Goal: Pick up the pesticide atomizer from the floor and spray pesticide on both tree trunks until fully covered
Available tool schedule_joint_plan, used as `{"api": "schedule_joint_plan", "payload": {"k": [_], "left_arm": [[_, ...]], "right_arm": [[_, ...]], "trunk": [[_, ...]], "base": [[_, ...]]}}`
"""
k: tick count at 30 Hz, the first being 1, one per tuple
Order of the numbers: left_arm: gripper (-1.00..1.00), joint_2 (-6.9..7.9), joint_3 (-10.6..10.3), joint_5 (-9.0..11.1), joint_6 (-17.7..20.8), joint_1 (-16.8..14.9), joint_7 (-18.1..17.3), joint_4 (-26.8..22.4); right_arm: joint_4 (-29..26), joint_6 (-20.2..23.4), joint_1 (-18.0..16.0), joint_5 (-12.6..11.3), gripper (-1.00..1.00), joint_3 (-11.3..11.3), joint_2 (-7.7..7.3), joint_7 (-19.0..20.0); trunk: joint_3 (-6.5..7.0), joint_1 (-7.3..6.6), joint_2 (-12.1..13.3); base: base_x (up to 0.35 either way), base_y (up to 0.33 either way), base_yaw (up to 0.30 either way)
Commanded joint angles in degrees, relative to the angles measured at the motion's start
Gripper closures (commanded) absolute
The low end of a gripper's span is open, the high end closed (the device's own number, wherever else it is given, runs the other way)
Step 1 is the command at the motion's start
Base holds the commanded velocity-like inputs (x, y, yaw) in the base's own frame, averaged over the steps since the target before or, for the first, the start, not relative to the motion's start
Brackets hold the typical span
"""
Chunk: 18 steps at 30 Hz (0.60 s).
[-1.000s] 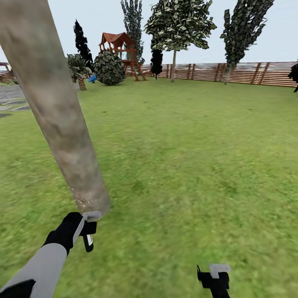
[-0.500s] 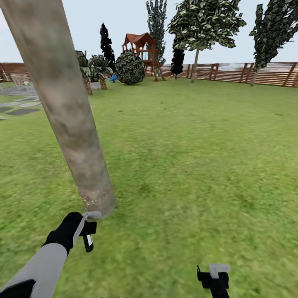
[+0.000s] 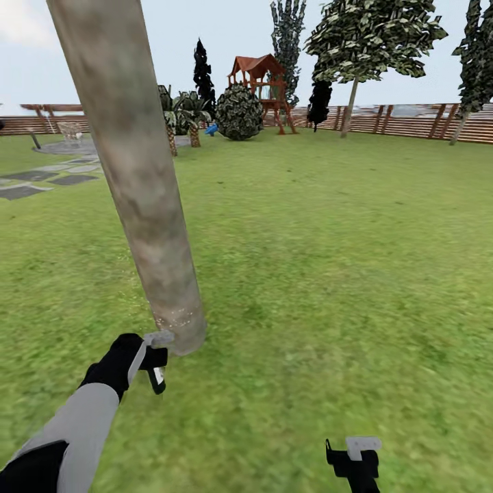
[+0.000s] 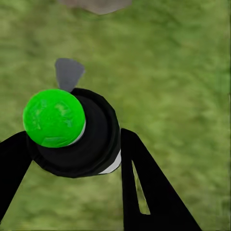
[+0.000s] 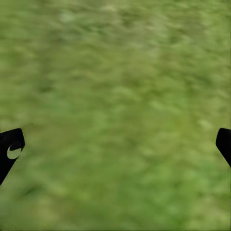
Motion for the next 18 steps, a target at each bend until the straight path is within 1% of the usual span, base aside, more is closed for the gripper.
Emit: {"api": "schedule_joint_plan", "payload": {"k": [1,2,4,6,8,9,10,13,15,17,18], "left_arm": [[1.0,-0.12,0.2,-0.5,0.4,-1.6,-0.5,-0.1],[1.0,-0.52,0.0,-0.3,1.9,-5.6,-0.5,0.0],[1.0,-0.58,0.0,-0.3,4.7,-7.0,-0.6,0.0],[1.0,0.0,-0.1,-0.3,6.5,-7.7,-0.6,0.1],[1.0,1.05,-0.1,-0.4,7.0,-7.8,-0.6,0.2],[1.0,1.94,-0.1,-0.4,7.1,-7.8,-0.7,0.2],[1.0,4.02,-0.2,-0.4,7.3,-7.5,-1.2,0.5],[1.0,2.78,-0.2,-0.4,7.4,-7.8,-2.3,0.3],[1.0,2.29,-0.3,-0.4,7.4,-7.9,-2.7,0.1],[1.0,2.84,-0.3,-0.4,7.4,-7.9,-2.8,0.1],[1.0,3.53,-0.2,-0.5,7.4,-7.9,-2.8,0.1]], "right_arm": [[0.0,-0.1,0.0,-0.4,-1.0,0.5,-0.02,-0.2],[0.0,-0.1,0.0,-0.4,-1.0,0.5,-0.08,-0.3],[0.0,-0.1,0.0,-0.4,-1.0,0.5,-0.09,-0.3],[0.0,-0.1,0.0,-0.4,-1.0,0.4,-0.09,-0.3],[0.0,-0.1,0.0,-0.4,-1.0,0.4,-0.09,-0.3],[0.0,-0.1,0.0,-0.4,-1.0,0.4,-0.09,-0.3],[0.0,-0.1,0.0,-0.4,-1.0,0.4,-0.09,-0.3],[0.0,-0.1,0.0,-0.4,-1.0,0.4,-0.09,-0.3],[0.0,-0.1,0.0,-0.4,-1.0,0.4,-0.09,-0.3],[0.0,-0.1,0.0,-0.4,-1.0,0.4,-0.09,-0.3],[0.0,-0.1,0.0,-0.4,-1.0,0.4,-0.09,-0.3]], "trunk": [[-0.06,-0.01,0.0],[-0.06,-0.01,0.0],[-0.06,-0.01,0.0],[-0.06,-0.01,0.0],[-0.06,-0.01,0.0],[-0.06,-0.01,0.0],[-0.06,-0.01,0.0],[-0.06,-0.01,0.0],[-0.06,-0.01,0.0],[-0.06,-0.01,0.0],[-0.06,-0.01,0.0]], "base": [[0.0,0.0,0.013],[0.0,0.0,0.001],[0.0,0.0,0.0],[0.0,0.0,0.0],[0.0,0.0,0.0],[0.0,0.0,0.0],[0.0,0.0,0.0],[0.0,0.0,0.0],[0.0,0.0,0.0],[0.0,0.0,0.0],[0.0,0.0,0.0]]}}
